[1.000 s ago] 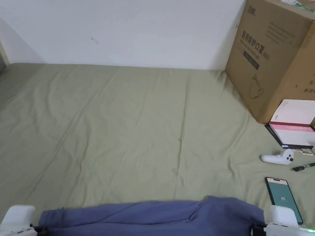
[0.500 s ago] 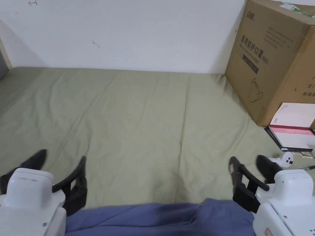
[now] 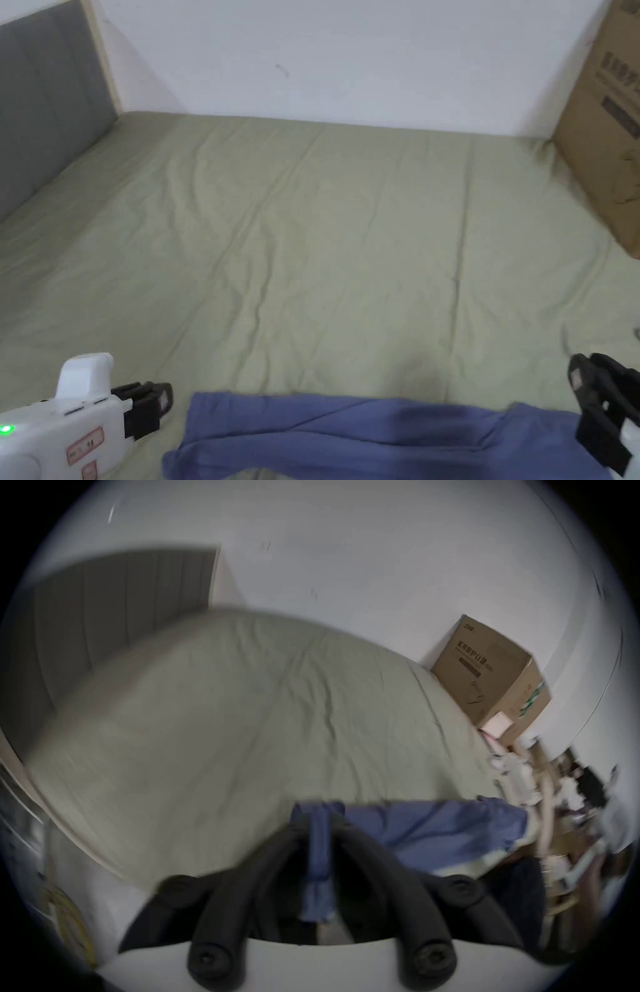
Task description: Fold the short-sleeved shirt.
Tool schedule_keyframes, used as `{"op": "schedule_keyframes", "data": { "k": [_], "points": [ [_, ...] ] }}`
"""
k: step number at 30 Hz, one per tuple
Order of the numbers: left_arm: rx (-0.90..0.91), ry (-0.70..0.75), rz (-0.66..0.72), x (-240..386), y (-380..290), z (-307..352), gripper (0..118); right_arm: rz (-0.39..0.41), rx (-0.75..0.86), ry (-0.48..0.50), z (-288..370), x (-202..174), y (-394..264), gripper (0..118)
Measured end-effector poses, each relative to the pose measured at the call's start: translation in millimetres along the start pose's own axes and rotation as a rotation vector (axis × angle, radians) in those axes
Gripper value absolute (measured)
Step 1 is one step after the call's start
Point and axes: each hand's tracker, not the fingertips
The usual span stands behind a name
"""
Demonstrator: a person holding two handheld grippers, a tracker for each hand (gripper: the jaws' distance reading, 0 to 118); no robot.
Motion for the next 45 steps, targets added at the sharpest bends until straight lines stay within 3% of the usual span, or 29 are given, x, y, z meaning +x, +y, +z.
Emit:
{"op": "schedule_keyframes", "data": {
  "k": [3,4,6,8,10,13,15,16,17,18,19,20,21,22,24,28,32,38,42,45],
  "points": [
    [-0.103,-0.238,0.072,-49.5,-7.1,-19.9,108,0.0,-0.017,0.009,1.1,-9.4,-0.9,16],
    [-0.174,-0.308,0.131,-63.8,-9.2,-31.7,115,0.003,-0.023,0.01,1.7,-13.7,-0.9,16],
    [-0.256,-0.479,0.274,-87.6,-17.0,-59.0,116,0.007,-0.034,0.014,1.6,-20.2,-0.4,16],
    [-0.262,-0.509,0.349,-84.3,-27.7,-83.0,116,0.01,-0.042,0.019,2.6,-27.4,1.0,16],
    [-0.277,-0.527,0.407,-88.1,-37.2,-114.4,118,0.015,-0.043,0.022,4.4,-32.6,3.9,16],
    [-0.165,-0.761,0.459,-88.6,-38.4,-138.2,118,0.008,-0.041,0.023,7.4,-38.7,8.7,16],
    [-0.223,-0.79,0.497,-60.5,-41.5,-144.6,118,-0.008,-0.043,0.024,7.5,-39.5,10.1,16],
    [-0.224,-0.747,0.461,-52.8,-39.7,-146.8,116,-0.014,-0.045,0.024,7.4,-40.0,9.3,16],
    [-0.226,-0.669,0.4,-46.4,-35.7,-145.5,103,-0.018,-0.047,0.023,7.1,-40.2,9.2,16],
    [-0.256,-0.581,0.374,-43.9,-31.9,-145.5,48,-0.02,-0.049,0.019,7.0,-40.3,8.9,16],
    [-0.3,-0.445,0.366,-45.9,-28.7,-152.5,6,-0.023,-0.051,0.018,7.1,-40.2,8.6,16],
    [-0.356,-0.35,0.385,-44.7,-30.5,-155.2,6,-0.027,-0.054,0.018,7.3,-40.9,7.7,16],
    [-0.336,-0.461,0.443,-47.0,-28.8,-149.8,6,-0.031,-0.055,0.018,7.7,-40.6,7.0,16],
    [-0.307,-0.437,0.426,-43.0,-20.3,-142.3,6,-0.033,-0.057,0.018,7.9,-40.1,6.5,16],
    [-0.299,-0.297,0.35,-36.9,-7.4,-128.8,6,-0.033,-0.059,0.015,9.3,-38.7,3.9,16],
    [-0.184,-0.05,0.383,-43.0,23.3,-89.9,5,-0.057,-0.056,0.016,11.2,-33.9,2.6,16],
    [-0.085,0.196,0.287,-13.8,37.5,-56.0,5,-0.068,-0.058,0.016,7.8,-33.7,-1.1,16],
    [0.146,0.263,0.064,117.6,11.2,-39.4,6,-0.086,-0.052,0.046,5.0,-35.1,-8.6,16],
    [0.091,0.286,-0.087,200.3,-34.3,-102.9,6,-0.124,-0.062,0.067,5.4,-31.9,-17.0,16],
    [-0.008,0.278,-0.084,226.0,-61.8,-151.3,5,-0.132,-0.062,0.067,10.3,-26.5,-20.7,16]
  ]
}}
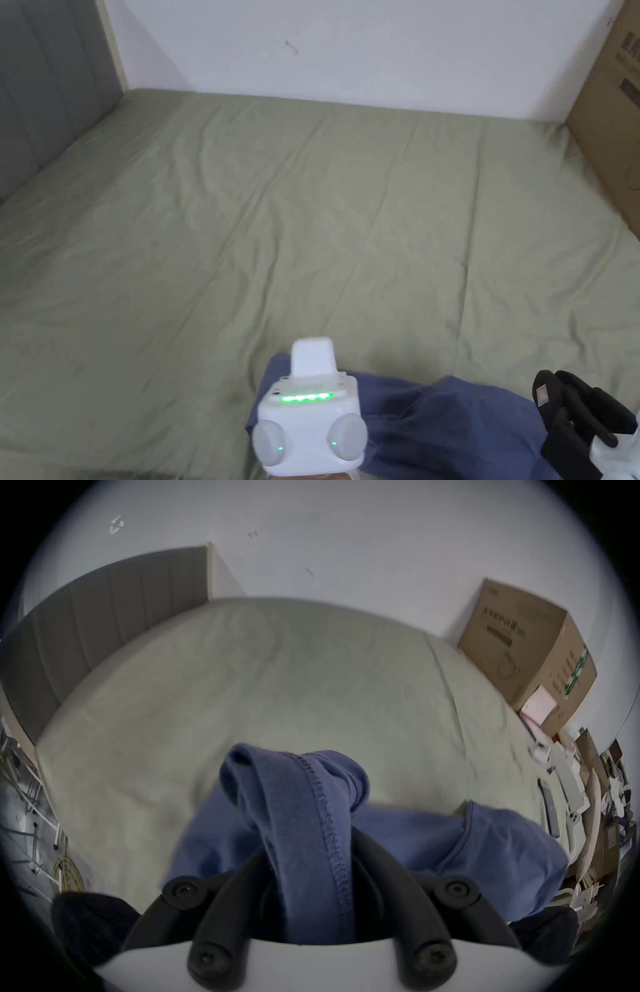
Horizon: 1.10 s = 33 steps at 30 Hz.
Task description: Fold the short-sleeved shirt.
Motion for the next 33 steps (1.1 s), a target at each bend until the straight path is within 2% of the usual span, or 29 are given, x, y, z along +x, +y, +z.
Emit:
{"op": "schedule_keyframes", "data": {
  "k": [4,5,6,8,9,14,16,17,18,19,20,22,23,27,30,33],
  "points": [
    [-0.059,0.024,0.001,12.3,-10.7,-25.3,6,0.004,0.008,-0.006,6.9,11.0,-0.2,16],
    [-0.069,0.01,-0.017,11.9,-8.5,-25.9,11,-0.001,0.012,-0.009,7.8,14.3,0.4,16],
    [-0.093,-0.034,-0.034,6.3,-2.0,-23.9,35,-0.011,0.014,-0.008,8.4,17.4,0.9,16],
    [-0.125,-0.218,0.027,-4.4,8.4,-17.4,99,-0.018,0.014,-0.007,9.6,20.1,1.9,16],
    [-0.117,-0.296,0.063,-11.2,14.7,-6.8,117,-0.022,0.016,-0.003,10.5,21.6,2.3,16],
    [0.078,-0.499,0.118,-67.3,44.2,56.7,116,-0.015,0.026,0.009,19.0,24.4,5.5,16],
    [0.094,-0.454,0.143,-94.6,41.4,58.9,110,-0.016,0.023,0.014,20.8,25.6,5.3,16],
    [0.099,-0.4,0.159,-105.7,36.3,54.5,96,-0.03,0.018,0.021,21.5,27.0,4.3,16],
    [0.117,-0.389,0.177,-111.6,32.0,47.5,58,-0.045,0.015,0.027,21.7,28.2,2.2,16],
    [0.123,-0.403,0.199,-113.9,26.1,39.9,33,-0.049,0.013,0.026,21.5,28.5,0.1,16],
    [0.101,-0.455,0.219,-111.9,18.9,29.2,23,-0.05,0.01,0.024,20.6,27.9,-2.6,16],
    [0.063,-0.433,0.154,-91.1,2.5,8.3,23,-0.057,-0.005,0.024,18.2,26.8,-7.2,16],
    [0.022,-0.371,0.087,-76.9,-6.5,-0.3,23,-0.062,-0.014,0.026,17.1,25.4,-8.9,16],
    [0.032,-0.5,0.091,-30.6,-41.9,-6.5,21,-0.068,-0.02,0.02,19.5,23.7,-11.3,16],
    [-0.033,-0.407,0.01,-6.6,-57.8,-18.9,21,-0.075,-0.023,0.017,20.1,25.0,-11.2,16],
    [-0.016,-0.432,0.059,-12.4,-54.9,-20.3,21,-0.067,-0.019,0.017,21.6,24.2,-10.1,16]
  ]
}}
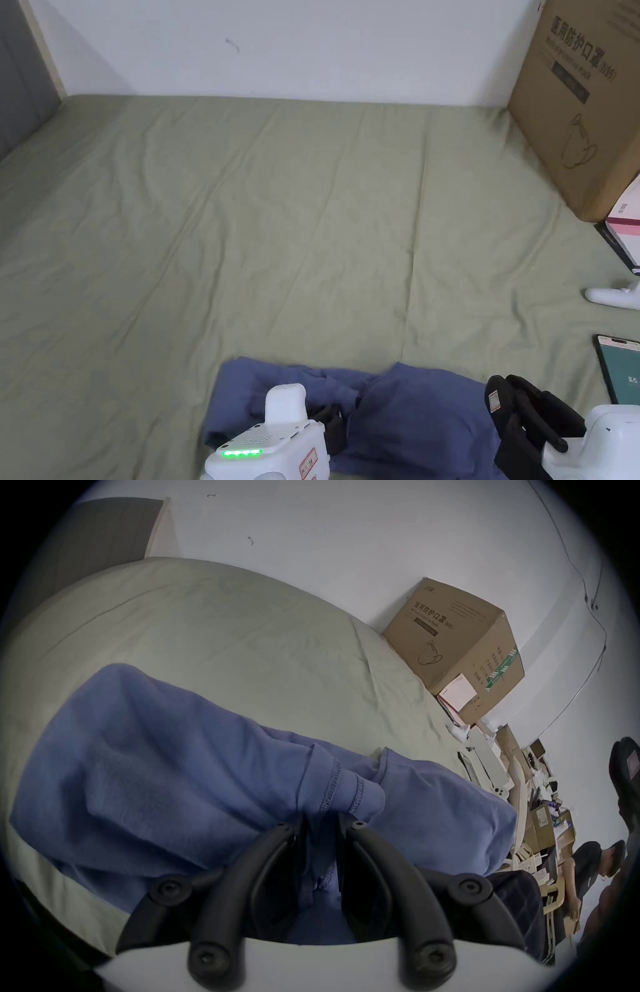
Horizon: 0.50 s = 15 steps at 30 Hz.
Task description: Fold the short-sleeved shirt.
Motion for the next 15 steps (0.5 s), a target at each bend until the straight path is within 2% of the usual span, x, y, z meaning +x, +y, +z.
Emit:
{"op": "schedule_keyframes", "data": {
  "k": [6,7,8,9,10,11,13,15],
  "points": [
    [0.162,-0.054,-0.073,-8.2,35.1,78.1,24,0.011,-0.006,0.018,-0.3,-0.6,3.9,16],
    [0.161,-0.06,-0.079,-17.3,39.3,87.5,38,0.011,-0.007,0.02,-0.7,-0.3,4.4,16],
    [0.149,-0.068,-0.073,-31.2,46.3,97.1,74,0.01,-0.01,0.022,-2.0,0.1,4.9,16],
    [0.109,-0.104,-0.048,-47.8,54.4,103.5,117,0.008,-0.018,0.025,-4.3,0.2,5.3,16],
    [0.059,-0.147,-0.036,-63.6,59.5,107.5,117,0.004,-0.026,0.03,-6.5,0.8,5.0,16],
    [0.101,-0.182,-0.044,-83.3,68.0,115.8,115,0.001,-0.034,0.035,-7.8,0.3,4.6,16],
    [-0.046,-0.203,-0.01,-119.0,82.9,115.0,117,0.004,-0.038,0.038,-8.4,-3.0,3.2,16],
    [-0.099,-0.232,0.053,-156.3,89.4,106.5,117,0.008,-0.047,0.047,-10.8,-6.5,2.4,16]
  ]
}}
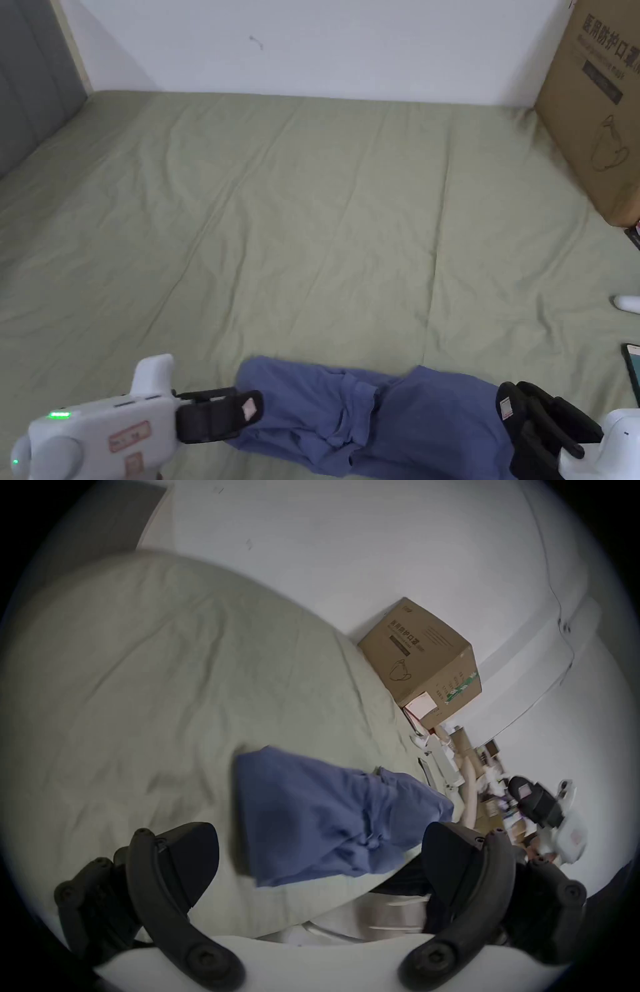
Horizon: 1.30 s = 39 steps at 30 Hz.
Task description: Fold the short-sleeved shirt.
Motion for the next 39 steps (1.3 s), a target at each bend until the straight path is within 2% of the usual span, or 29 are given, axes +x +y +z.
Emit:
{"op": "schedule_keyframes", "data": {
  "k": [1,6,8,9,12,13,14,15,16,17,18,20,22,25,27,30,33,37,39],
  "points": [
    [-0.014,-0.035,0.057,-17.1,2.5,-2.6,117,0.001,-0.003,0.002,-1.1,-2.1,-0.1,16],
    [-0.166,-0.405,0.484,-86.0,-22.8,-57.5,117,0.019,-0.019,0.004,-5.8,-13.9,2.2,16],
    [-0.059,-0.526,0.442,-86.0,-26.7,-67.3,118,0.025,-0.029,0.004,-7.5,-17.6,5.0,16],
    [-0.073,-0.59,0.431,-81.8,-24.7,-76.1,118,0.027,-0.032,0.002,-8.2,-19.2,6.4,16],
    [-0.093,-0.609,0.449,-69.1,-32.3,-98.4,118,0.004,-0.03,-0.005,-9.6,-20.5,8.8,16],
    [-0.086,-0.581,0.433,-64.2,-32.3,-100.6,113,-0.001,-0.033,-0.007,-11.2,-21.2,9.1,16],
    [-0.073,-0.526,0.424,-57.5,-31.8,-100.9,97,-0.003,-0.035,-0.012,-12.7,-22.6,8.9,16],
    [-0.096,-0.404,0.43,-57.6,-33.7,-103.4,41,-0.004,-0.036,-0.016,-13.9,-23.3,7.7,16],
    [-0.142,-0.288,0.434,-58.5,-37.7,-108.5,13,-0.004,-0.037,-0.016,-14.5,-24.4,7.4,16],
    [-0.147,-0.247,0.418,-61.9,-45.1,-106.0,13,-0.006,-0.04,-0.013,-14.9,-25.9,7.3,16],
    [-0.063,-0.361,0.397,-49.7,-38.1,-102.9,13,-0.007,-0.042,-0.011,-15.4,-27.6,7.2,16],
    [-0.053,-0.237,0.385,-33.8,-36.6,-93.4,13,0.002,-0.047,-0.007,-16.3,-31.1,6.7,16],
    [-0.006,-0.177,0.362,-33.5,-33.4,-75.4,13,0.003,-0.05,-0.002,-17.3,-31.6,6.8,16],
    [0.055,0.022,0.329,-29.3,-23.2,-33.0,13,-0.002,-0.045,0.003,-17.9,-30.6,6.0,16],
    [0.067,0.236,0.204,-22.2,-8.7,-8.1,13,-0.007,-0.04,0.007,-17.0,-29.6,4.7,16],
    [0.05,0.481,0.018,26.6,4.6,-1.8,13,-0.009,-0.041,0.017,-17.7,-27.2,1.4,16],
    [0.146,0.571,-0.06,97.9,-0.7,-16.0,13,-0.023,-0.04,0.021,-16.7,-23.4,-1.3,16],
    [0.171,0.572,-0.183,175.7,-19.4,-77.4,13,-0.043,-0.026,0.022,-10.1,-15.7,-2.1,16],
    [0.15,0.616,-0.33,206.4,-38.7,-120.5,13,-0.053,-0.017,0.017,-4.5,-9.2,-3.2,16]
  ]
}}
